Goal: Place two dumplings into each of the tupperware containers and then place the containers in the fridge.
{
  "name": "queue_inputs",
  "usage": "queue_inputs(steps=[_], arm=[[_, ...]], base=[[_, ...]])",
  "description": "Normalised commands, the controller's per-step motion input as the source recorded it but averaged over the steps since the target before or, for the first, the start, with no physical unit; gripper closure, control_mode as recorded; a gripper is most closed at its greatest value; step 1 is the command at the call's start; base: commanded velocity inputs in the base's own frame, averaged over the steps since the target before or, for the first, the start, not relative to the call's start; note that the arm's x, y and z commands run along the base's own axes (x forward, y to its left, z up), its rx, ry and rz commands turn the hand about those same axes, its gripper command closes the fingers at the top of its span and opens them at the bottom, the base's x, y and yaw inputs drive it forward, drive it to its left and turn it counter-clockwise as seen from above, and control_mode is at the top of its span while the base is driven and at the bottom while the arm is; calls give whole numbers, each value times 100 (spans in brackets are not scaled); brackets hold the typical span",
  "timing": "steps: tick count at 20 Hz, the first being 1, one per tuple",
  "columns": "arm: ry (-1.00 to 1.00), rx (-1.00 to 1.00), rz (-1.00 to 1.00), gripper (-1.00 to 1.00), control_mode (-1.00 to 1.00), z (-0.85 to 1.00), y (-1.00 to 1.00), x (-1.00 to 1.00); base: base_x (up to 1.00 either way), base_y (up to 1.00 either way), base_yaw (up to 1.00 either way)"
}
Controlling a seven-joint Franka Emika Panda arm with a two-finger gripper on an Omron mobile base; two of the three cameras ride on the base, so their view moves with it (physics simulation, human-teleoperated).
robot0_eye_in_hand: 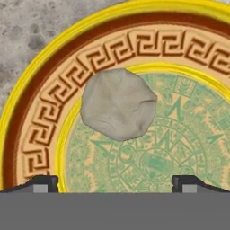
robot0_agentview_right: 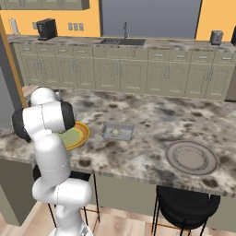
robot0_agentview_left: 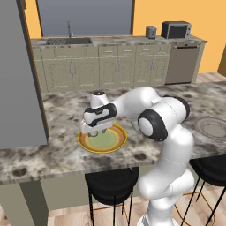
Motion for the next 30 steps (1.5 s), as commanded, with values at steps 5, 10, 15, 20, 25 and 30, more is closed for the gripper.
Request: queue_inputs(steps=[5, 10, 15, 20, 25, 30], arm=[[0, 0, 0, -100, -100, -9, 1, 24], [0, 0, 0, -100, -100, -13, 11, 20], [0, 0, 0, -100, -100, -10, 5, 18], [0, 0, 0, -100, -100, -21, 3, 15], [0, 0, 0, 100, -100, -20, 7, 9], [0, 0, 0, 100, -100, -2, 1, 0]], base=[[0, 0, 0], [0, 0, 0], [0, 0, 0], [0, 0, 0], [0, 0, 0], [0, 0, 0]])
